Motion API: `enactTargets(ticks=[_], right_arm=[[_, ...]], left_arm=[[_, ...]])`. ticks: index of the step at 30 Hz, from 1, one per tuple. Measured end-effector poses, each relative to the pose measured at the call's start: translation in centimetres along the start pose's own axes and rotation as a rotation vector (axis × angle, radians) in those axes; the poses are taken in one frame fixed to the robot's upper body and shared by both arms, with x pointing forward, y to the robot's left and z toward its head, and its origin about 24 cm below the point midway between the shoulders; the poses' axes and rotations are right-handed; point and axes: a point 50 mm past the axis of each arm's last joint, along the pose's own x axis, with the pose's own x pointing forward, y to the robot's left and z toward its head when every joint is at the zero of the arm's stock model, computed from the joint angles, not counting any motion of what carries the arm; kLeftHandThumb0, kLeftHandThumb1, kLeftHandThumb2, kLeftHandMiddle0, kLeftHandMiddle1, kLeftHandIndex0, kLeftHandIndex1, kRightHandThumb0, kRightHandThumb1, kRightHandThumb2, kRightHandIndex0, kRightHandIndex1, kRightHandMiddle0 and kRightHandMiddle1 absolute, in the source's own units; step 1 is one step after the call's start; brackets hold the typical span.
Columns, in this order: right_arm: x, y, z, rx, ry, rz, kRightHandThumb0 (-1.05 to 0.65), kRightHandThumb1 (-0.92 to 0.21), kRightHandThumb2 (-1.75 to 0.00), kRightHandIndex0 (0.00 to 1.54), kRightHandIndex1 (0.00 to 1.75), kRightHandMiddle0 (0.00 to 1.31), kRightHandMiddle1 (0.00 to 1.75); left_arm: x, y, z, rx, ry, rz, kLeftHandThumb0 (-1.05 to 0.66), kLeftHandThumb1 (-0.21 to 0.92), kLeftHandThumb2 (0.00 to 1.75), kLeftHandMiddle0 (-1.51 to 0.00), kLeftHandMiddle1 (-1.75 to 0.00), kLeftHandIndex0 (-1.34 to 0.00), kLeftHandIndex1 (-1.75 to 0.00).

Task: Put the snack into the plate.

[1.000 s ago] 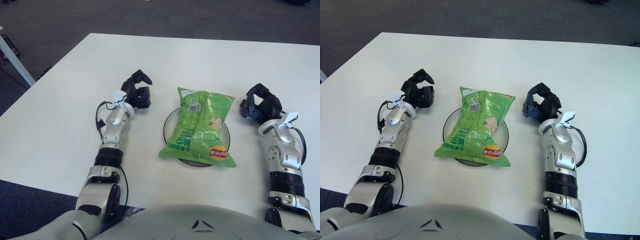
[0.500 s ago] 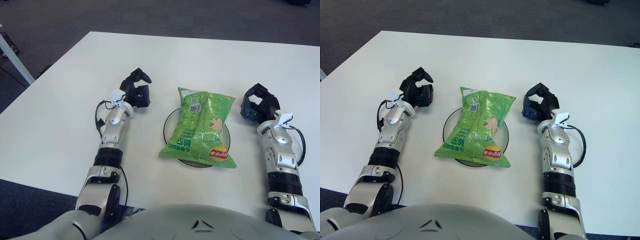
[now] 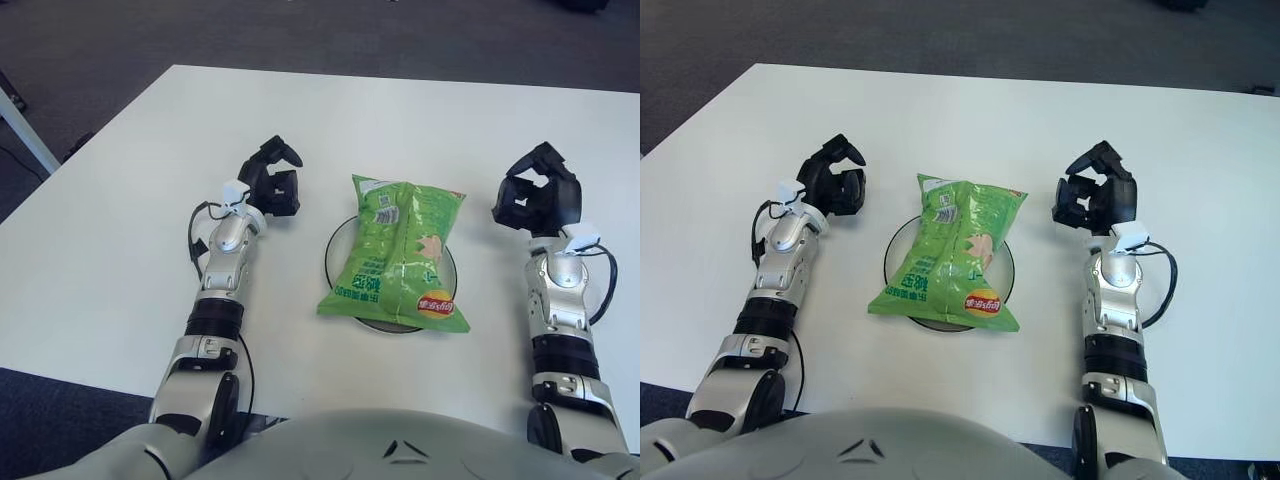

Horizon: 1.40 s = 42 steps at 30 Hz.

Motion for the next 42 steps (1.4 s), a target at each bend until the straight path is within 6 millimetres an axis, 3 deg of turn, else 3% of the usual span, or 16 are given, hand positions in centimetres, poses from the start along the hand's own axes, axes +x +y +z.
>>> enactTargets(ticks=[10,26,42], right_arm=[[0.1,0.0,-0.3,-0.007,-0.019,-0.007,-0.47,-0.36,-1.27,1.29,1.75,0.58,1.75],[0.0,1.0,-0.9,-0.096,0.090,0.057,-0.46,-0.37,-1.25,1.31,1.75,0.57,1.75],[-1.3,1.4,-1.9,-0.223,0.365,0.086,-0.45,-0.40,-1.21,1.29,1.75,0.55,1.75]], left_arm=[[0.0,-0.1,0.0,0.007,-0.003,0.000,-0.47,0.33,1.30,-1.23,-1.75,-0.60,-1.75],[0.0,-0.1,0.0,0.014,0.030,-0.006,-0.48,0.32,1.31,-1.22,-1.75,-0.61,-1.75],[-0.5,0.1,-1.3,0.028,0.218,-0.078,-0.45,0.41,1.19,-1.26,-1.75,-0.54,-1.75]])
